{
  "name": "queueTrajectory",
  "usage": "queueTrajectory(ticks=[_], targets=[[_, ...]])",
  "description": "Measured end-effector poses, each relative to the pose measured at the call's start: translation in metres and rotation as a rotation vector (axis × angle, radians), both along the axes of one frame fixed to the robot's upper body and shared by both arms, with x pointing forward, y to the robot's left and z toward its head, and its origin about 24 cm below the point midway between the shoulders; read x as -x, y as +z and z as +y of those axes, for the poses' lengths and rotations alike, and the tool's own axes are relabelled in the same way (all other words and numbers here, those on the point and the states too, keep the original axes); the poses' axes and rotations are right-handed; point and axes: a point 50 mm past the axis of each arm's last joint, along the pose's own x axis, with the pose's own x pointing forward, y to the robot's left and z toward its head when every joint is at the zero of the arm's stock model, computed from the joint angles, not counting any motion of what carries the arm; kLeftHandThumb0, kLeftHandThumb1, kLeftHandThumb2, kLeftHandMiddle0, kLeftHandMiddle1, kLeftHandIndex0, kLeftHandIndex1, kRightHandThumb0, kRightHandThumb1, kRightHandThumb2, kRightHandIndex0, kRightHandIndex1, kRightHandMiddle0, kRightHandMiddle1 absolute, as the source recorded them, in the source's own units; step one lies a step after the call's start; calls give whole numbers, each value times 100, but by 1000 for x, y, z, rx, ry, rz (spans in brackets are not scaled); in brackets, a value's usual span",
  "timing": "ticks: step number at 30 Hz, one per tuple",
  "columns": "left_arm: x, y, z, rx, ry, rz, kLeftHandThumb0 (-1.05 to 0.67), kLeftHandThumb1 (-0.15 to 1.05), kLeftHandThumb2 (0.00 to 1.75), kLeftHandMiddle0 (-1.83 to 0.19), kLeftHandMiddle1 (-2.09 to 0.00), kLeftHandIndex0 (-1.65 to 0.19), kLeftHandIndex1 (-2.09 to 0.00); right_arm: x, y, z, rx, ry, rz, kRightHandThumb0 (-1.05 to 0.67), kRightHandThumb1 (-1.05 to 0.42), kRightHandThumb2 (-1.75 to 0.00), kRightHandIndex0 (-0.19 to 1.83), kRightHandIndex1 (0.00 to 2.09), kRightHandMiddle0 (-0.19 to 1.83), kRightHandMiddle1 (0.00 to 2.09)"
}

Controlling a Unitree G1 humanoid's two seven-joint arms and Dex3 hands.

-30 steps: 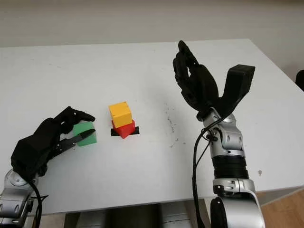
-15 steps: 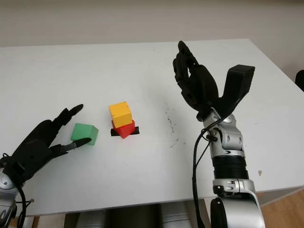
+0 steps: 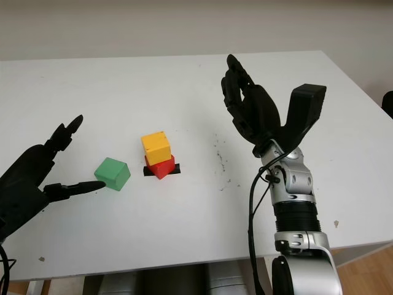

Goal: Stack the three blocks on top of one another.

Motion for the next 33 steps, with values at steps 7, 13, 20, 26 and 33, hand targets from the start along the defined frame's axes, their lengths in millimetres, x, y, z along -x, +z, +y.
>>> queueTrajectory(ticks=[7,13,20,26,33], targets=[[-3,-2,-4,-66,-34,31,-56,83,6,18,-5,-19,-8,1,4,0,2,-3,-11,-56,-105,-63,-14,6,-5,7],[-9,-4,-4,-169,-57,33,-54,83,5,14,-6,-26,-9,1,3,0,2,1,-9,-57,-105,-62,-16,5,-6,6],[-19,-7,-8,-215,-77,30,-57,85,6,12,-6,-33,-9,2,2,0,0,5,0,-57,-105,-61,-16,5,-6,6],[-29,-12,-10,-253,-94,29,-56,87,6,11,-6,-37,-9,3,2,-1,-6,-6,1,-57,-105,-61,-16,5,-5,6],[-36,-17,-11,-252,-115,37,-57,89,6,9,-6,-41,-9,5,0,-3,-14,-20,11,-56,-105,-61,-15,5,-3,6]])
